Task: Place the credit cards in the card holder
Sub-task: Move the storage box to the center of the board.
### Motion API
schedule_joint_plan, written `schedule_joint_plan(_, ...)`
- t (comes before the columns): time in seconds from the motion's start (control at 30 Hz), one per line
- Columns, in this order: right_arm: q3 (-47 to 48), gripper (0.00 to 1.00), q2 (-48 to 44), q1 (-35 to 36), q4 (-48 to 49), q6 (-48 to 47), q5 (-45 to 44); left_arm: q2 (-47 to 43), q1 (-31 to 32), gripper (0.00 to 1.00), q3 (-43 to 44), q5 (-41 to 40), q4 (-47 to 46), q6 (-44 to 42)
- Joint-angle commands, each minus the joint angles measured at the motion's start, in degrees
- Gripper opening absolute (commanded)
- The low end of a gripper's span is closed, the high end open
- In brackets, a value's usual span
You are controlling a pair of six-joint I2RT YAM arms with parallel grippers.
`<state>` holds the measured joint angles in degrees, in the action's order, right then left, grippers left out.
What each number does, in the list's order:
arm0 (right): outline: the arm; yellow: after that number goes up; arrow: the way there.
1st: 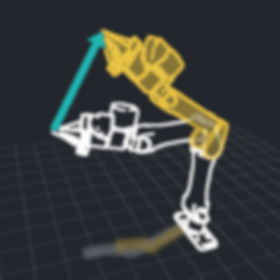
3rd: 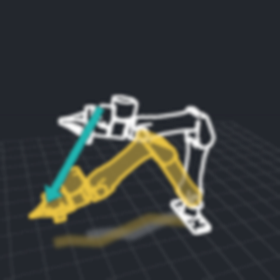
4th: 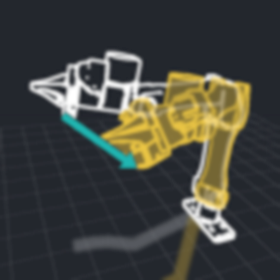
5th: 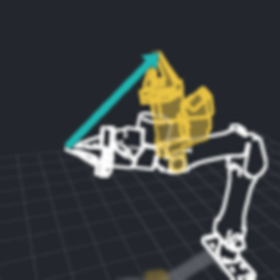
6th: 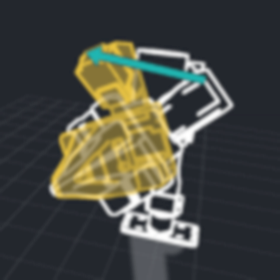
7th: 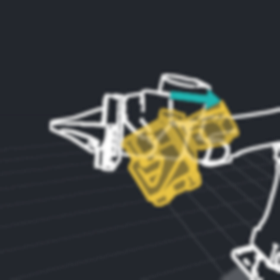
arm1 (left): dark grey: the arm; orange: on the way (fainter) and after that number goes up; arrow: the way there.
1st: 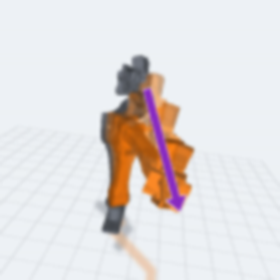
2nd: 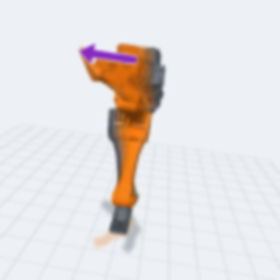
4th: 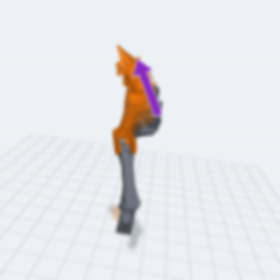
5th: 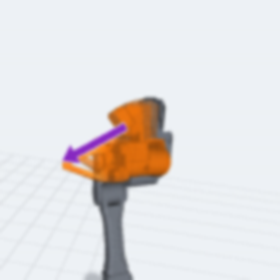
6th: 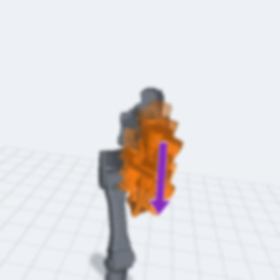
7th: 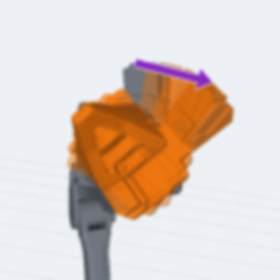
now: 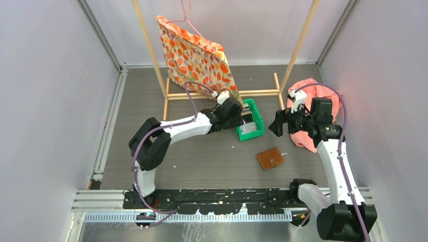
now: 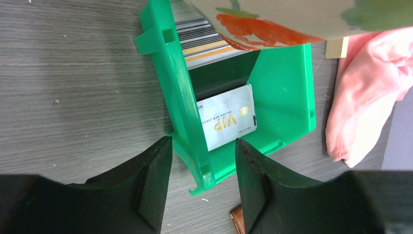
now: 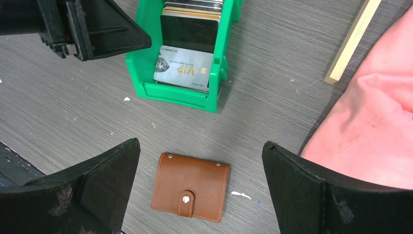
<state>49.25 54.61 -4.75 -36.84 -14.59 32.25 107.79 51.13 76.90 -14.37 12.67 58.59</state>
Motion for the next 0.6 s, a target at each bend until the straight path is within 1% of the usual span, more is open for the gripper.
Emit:
schedule_joint_plan(0.0, 0.4, 1.0, -1.41, -0.26, 2.04, -0.37, 0.35, 2.5, 0.37, 0.49, 5.13, -3.33, 4.09, 0.92)
schedule_joint_plan(0.13, 0.4, 1.0, -1.49, -0.26, 1.95, -0.33, 0.45, 4.9, 0.37, 0.41, 7.61, -3.96, 7.8, 0.68)
schedule_joint_plan(0.27, 0.32, 1.0, -1.55, -0.26, 1.95, -0.43, 0.36, 3.39, 0.37, 0.29, 6.05, -5.33, 9.31, 0.47)
schedule_joint_plan(0.37, 0.32, 1.0, -1.7, -0.26, 1.86, -0.39, 0.44, -1.03, 0.37, 0.14, 2.03, -7.69, 10.0, 0.1)
schedule_joint_plan(0.43, 0.37, 1.0, -1.7, -0.26, 1.77, -0.36, 0.65, -4.79, 0.37, 0.08, -1.42, -9.3, 9.96, -1.15)
schedule_joint_plan(0.57, 0.4, 1.0, -1.68, -0.26, 1.64, -0.4, 1.09, -12.17, -0.36, 0.07, -7.37, -12.79, 12.49, -3.4)
